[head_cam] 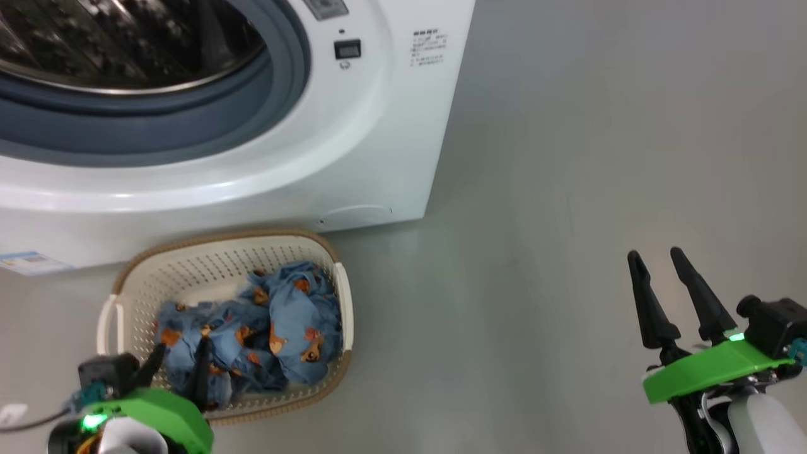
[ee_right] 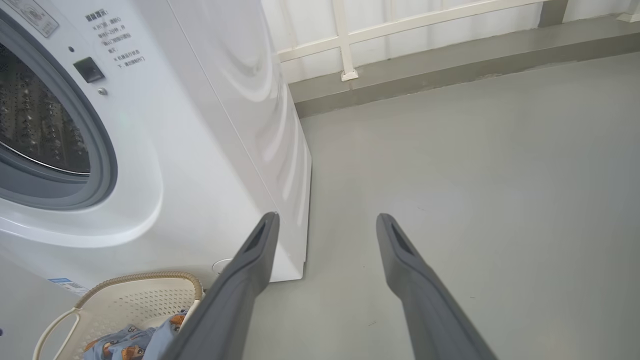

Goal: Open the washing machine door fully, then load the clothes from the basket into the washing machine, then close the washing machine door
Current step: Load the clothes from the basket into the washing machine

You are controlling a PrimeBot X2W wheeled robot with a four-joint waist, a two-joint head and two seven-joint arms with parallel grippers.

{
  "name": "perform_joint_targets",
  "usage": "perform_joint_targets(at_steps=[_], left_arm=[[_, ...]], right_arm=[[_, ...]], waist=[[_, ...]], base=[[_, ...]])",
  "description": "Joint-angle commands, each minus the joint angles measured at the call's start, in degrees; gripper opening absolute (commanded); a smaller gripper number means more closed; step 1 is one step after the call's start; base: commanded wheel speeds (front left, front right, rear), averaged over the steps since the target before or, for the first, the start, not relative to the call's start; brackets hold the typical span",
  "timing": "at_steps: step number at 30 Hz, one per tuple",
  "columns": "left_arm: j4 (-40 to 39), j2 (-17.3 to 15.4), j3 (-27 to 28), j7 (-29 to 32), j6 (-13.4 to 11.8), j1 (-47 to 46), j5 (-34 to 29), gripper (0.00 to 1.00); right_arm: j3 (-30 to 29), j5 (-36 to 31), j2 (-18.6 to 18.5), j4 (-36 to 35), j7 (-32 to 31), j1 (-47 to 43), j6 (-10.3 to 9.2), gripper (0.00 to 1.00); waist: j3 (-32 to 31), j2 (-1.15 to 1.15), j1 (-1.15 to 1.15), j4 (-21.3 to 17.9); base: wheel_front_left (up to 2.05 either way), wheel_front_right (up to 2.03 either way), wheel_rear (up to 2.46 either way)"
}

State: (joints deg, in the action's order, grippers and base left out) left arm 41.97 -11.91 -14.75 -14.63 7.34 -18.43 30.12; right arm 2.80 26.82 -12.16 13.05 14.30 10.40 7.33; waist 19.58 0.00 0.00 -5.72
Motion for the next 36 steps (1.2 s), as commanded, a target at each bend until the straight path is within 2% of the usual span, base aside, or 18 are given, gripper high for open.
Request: perform_joint_targets(at_steps=[1,8,13,25,36], left_arm=[[1.4,-2.3,1.0,-0.4,0.1,-2.8,0.5,1.0],[13.6,-3.8,-4.2,-0.2,0.1,-13.2,3.0,1.0],[20.3,-4.9,-7.7,2.4,0.1,-19.3,5.0,1.0],[26.3,-6.7,-14.2,8.7,0.1,-26.8,8.3,1.0],[28.6,-7.4,-17.5,10.8,0.1,-31.8,10.9,1.0]], right_arm=[[1.3,-0.8,-0.1,-1.6,0.7,1.2,0.16,1.0],[1.6,-1.2,0.8,-2.6,0.7,4.7,0.16,1.0],[1.7,-1.4,1.2,-3.2,0.7,6.8,0.16,1.0],[2.2,-1.8,2.2,-4.4,0.7,10.1,0.16,1.0],[3.3,-1.9,2.5,-4.8,0.7,11.7,0.16,1.0]], waist=[[4.6,0.0,0.0,-1.3],[11.6,0.0,0.0,-2.5],[15.9,0.0,0.0,-3.2],[22.2,0.0,0.0,-4.6],[26.0,0.0,0.0,-6.2]], base=[[0.0,0.0,0.0],[0.0,0.0,0.0],[0.0,0.0,0.0],[0.0,0.0,0.0],[0.0,0.0,0.0]])
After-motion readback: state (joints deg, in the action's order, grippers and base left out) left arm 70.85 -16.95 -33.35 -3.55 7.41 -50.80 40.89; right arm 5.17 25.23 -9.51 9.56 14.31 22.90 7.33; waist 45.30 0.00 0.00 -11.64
